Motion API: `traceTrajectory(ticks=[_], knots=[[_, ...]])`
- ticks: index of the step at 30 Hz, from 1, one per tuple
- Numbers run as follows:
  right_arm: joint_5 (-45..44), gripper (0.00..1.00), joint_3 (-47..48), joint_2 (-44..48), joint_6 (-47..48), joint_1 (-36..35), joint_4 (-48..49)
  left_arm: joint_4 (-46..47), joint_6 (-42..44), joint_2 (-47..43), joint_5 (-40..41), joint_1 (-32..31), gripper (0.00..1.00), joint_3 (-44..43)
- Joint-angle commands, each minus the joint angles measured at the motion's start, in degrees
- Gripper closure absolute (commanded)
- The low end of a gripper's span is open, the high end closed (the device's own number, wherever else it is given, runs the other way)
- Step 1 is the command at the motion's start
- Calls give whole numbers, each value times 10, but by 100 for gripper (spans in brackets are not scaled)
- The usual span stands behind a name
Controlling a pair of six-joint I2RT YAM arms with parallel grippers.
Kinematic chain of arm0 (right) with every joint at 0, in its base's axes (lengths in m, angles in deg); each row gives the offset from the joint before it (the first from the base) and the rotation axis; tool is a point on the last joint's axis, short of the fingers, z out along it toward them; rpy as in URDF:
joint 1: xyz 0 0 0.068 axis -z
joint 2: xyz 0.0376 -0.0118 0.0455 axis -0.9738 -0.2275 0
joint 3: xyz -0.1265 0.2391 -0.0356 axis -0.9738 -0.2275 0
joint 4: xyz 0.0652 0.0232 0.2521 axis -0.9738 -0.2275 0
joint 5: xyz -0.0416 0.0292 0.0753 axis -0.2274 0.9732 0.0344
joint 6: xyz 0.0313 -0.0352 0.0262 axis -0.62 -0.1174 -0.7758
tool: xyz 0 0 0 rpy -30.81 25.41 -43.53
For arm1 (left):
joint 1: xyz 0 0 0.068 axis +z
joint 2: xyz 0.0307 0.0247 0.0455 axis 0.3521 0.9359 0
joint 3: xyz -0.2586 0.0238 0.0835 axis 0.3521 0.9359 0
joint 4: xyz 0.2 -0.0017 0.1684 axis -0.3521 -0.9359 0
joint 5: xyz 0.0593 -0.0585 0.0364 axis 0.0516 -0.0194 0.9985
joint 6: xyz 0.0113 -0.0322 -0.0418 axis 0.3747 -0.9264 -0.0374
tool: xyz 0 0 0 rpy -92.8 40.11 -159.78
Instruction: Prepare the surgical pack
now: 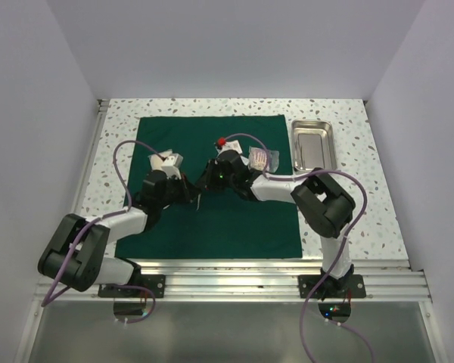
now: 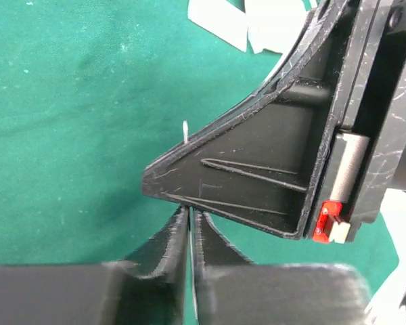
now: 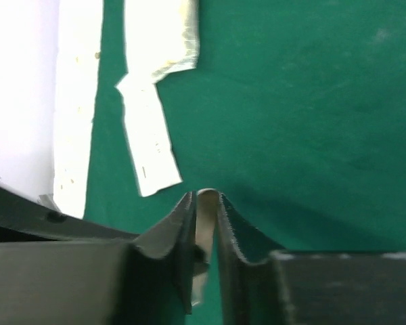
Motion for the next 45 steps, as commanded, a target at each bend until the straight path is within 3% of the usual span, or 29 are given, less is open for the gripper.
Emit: traceTrajectory(ticks=[1,6,8,12,13,17,22,30,39,45], knots=[[-10,87,17,8,-27,-2,17,54,-12,-26,-8,-1,87,7],[-22,98,28,28,-5,19,-18,45,-8,-79,24,-2,48,31],[-16,100,28,44,17,39,-33,27,-6,-119,56,-2,42,39],[-4,100,26,97,74,145,-88,-10,7,-189,118,-1,32,59],[-5,100,33,105,116,166,-135,-25,9,-198,139,-1,30,61],[-6,100,164,106,252,285,-319,-48,17,-207,155,-1,28,57],[-35,99,332,17,399,354,-529,-45,17,-198,144,-1,28,53],[-108,94,548,-127,471,395,-675,-45,22,-189,145,0,27,51],[-181,94,498,-154,499,395,-623,-38,23,-172,146,-1,27,50],[-174,92,446,-150,484,395,-584,-35,23,-168,142,-1,27,49]])
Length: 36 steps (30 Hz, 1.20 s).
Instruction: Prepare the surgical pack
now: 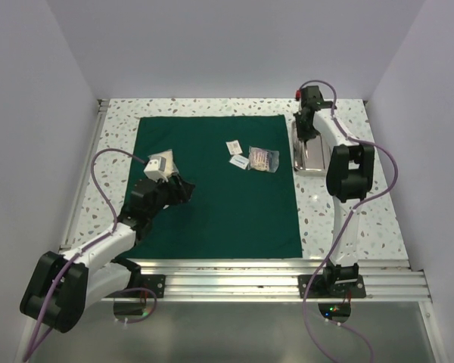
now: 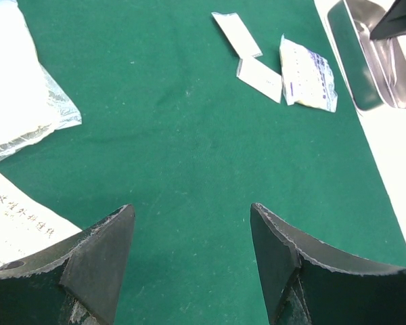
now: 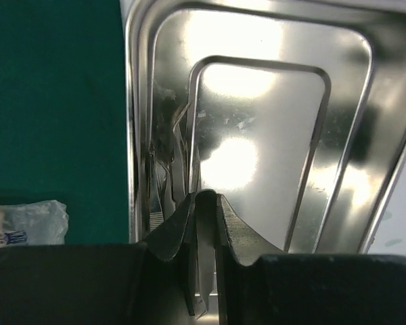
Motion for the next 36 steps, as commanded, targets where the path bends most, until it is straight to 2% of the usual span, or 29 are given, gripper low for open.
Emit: traceTrajectory(ticks=[1,2,7,12,16,20,24,29,36], knots=[[-11,90,-41,16,3,-1,32,18,15,2,2,-1,27,-5],[-11,84,-47,18,3,-1,37,17,15,2,0,0,27,-5],[-11,72,-69,41,-20,-1,58,16,16,-2,0,-1,27,-5],[-24,55,-128,110,-39,-6,97,10,20,-11,9,-1,27,-5],[-8,51,-178,190,-52,-21,124,11,23,-10,11,0,26,-5],[78,50,-231,240,-87,-41,167,11,28,-10,16,-1,26,-5],[79,41,-224,219,-102,-95,157,2,32,-7,24,-1,26,-14],[73,33,-204,171,-138,-123,157,-3,25,7,16,-1,26,-31],[55,31,-230,126,-200,-124,187,12,8,56,-10,-2,26,-72]])
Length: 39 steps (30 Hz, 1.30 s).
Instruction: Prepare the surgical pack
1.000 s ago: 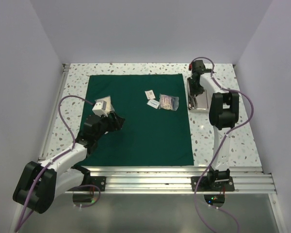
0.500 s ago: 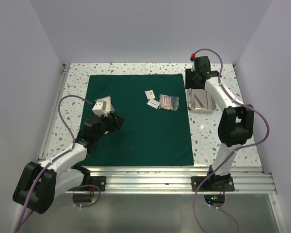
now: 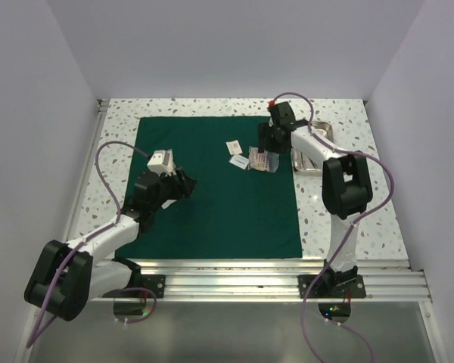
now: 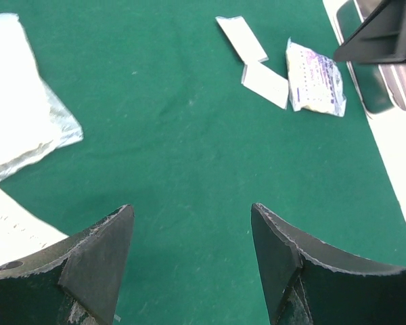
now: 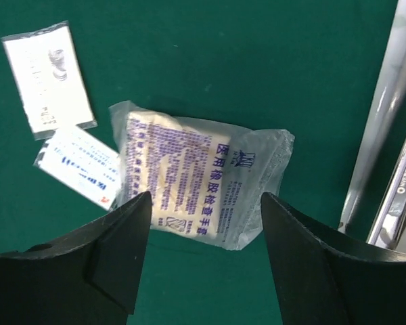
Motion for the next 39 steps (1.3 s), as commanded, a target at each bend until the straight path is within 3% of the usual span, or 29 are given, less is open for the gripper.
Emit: traceTrajectory(ticks=[1,8,12,17,20,29,39], knots=[[-19,30,-3,-14,-46,5,29,21,-6,17,-16,-2,26,-40],[-17,29,-2,-48,-58,5,31,38,-4,43,-9,-4,26,-45],[9,37,0,-61,-62,5,29,58,-6,54,-8,-5,26,-32],[33,71,-3,-68,-74,5,40,61,-1,53,-1,-6,26,-28],[28,80,-16,-56,-80,5,49,60,1,49,2,-6,26,-24],[29,82,-12,29,-77,30,42,59,4,39,5,-6,27,-20],[29,83,17,52,-82,161,35,62,4,37,3,-6,27,-16]])
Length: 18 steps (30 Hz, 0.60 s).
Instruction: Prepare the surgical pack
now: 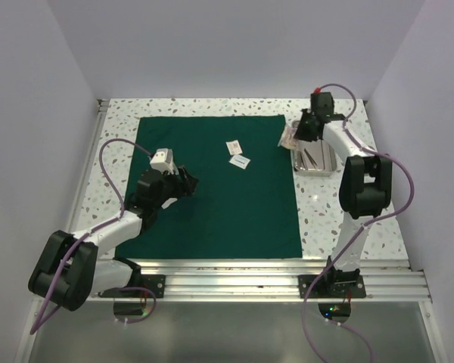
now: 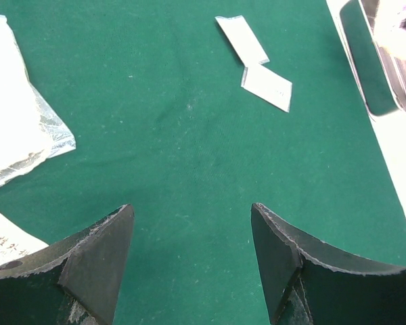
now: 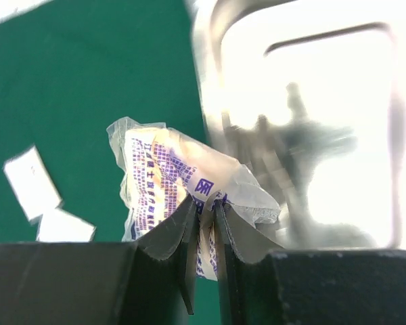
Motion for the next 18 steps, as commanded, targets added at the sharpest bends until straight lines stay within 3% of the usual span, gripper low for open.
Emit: traceTrajectory(ticks=[1,5,12,18], knots=[[-9,83,30,24,-10,44,-3,40,6,-12,5,-3,27,5],[-17,83,66,-3,-12,94,-12,39,7,-13,5,-3,27,6],[-17,82,117,-62,-12,113,-28,40,8,-14,8,-3,27,6],[20,82,50,-58,-124,115,52,44,6,-10,6,-3,27,7]])
